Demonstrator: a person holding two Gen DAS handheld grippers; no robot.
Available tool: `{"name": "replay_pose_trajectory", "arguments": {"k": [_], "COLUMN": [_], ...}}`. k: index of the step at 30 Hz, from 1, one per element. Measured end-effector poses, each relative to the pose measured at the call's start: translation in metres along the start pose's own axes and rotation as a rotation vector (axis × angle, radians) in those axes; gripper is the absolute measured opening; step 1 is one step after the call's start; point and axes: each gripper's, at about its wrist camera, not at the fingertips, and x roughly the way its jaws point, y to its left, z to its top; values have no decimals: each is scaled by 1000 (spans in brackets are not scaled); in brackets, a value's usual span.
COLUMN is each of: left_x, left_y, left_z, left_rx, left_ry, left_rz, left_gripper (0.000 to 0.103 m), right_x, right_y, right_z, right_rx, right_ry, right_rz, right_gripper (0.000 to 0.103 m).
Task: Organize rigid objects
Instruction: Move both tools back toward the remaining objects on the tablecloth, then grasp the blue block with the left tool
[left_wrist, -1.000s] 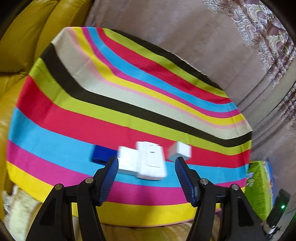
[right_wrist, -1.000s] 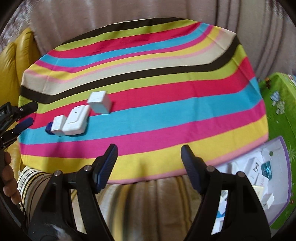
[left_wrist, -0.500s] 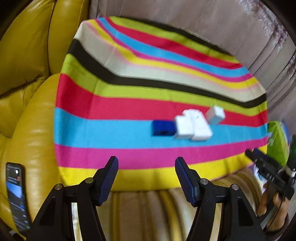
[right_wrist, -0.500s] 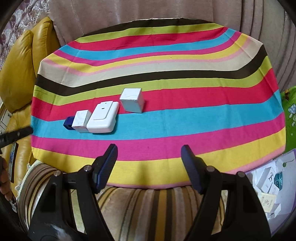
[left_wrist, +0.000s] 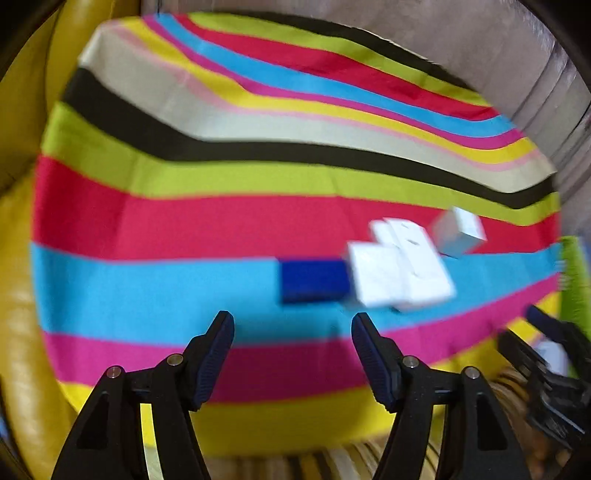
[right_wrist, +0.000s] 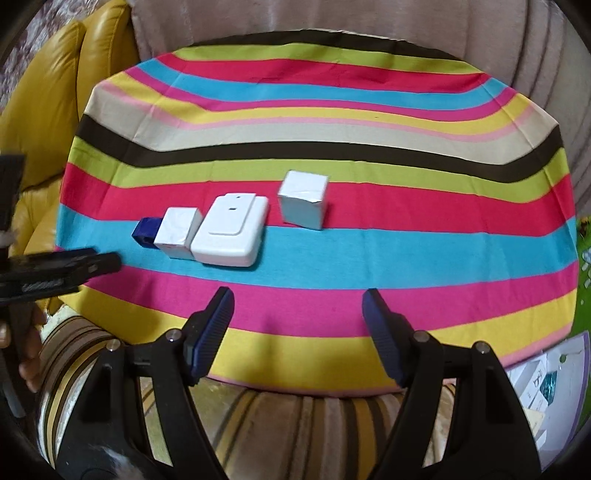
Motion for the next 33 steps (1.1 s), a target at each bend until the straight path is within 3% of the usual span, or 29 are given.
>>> {"name": "replay_pose_trajectory", "arguments": {"k": [6,11,20,24,28,33], "left_x": [13,22,31,31,33,29], "left_y": [7,-13,-11,-6,-10,-11], "left_z": [7,12,14,15,15,10], "left_rx": [-28,24,8,-11,4,-1], "left_ry": [7,20,21,17,24,4], "left_rz": [29,-9,-30,-40,-16,-7], "left_gripper": [67,67,67,67,52,52], "right_x": [16,26,34,36,37,43], "right_y": [7,10,-17,-16,-12,-11], "right_z": [9,12,18,25,29,36], "right_rx": [-35,-50,54,43,31,29], "right_ry": [15,32,49,35,25,17], "right_rz": [-8,6,16,3,-15,-37], "right_gripper": [75,75,75,75,75,75]}}
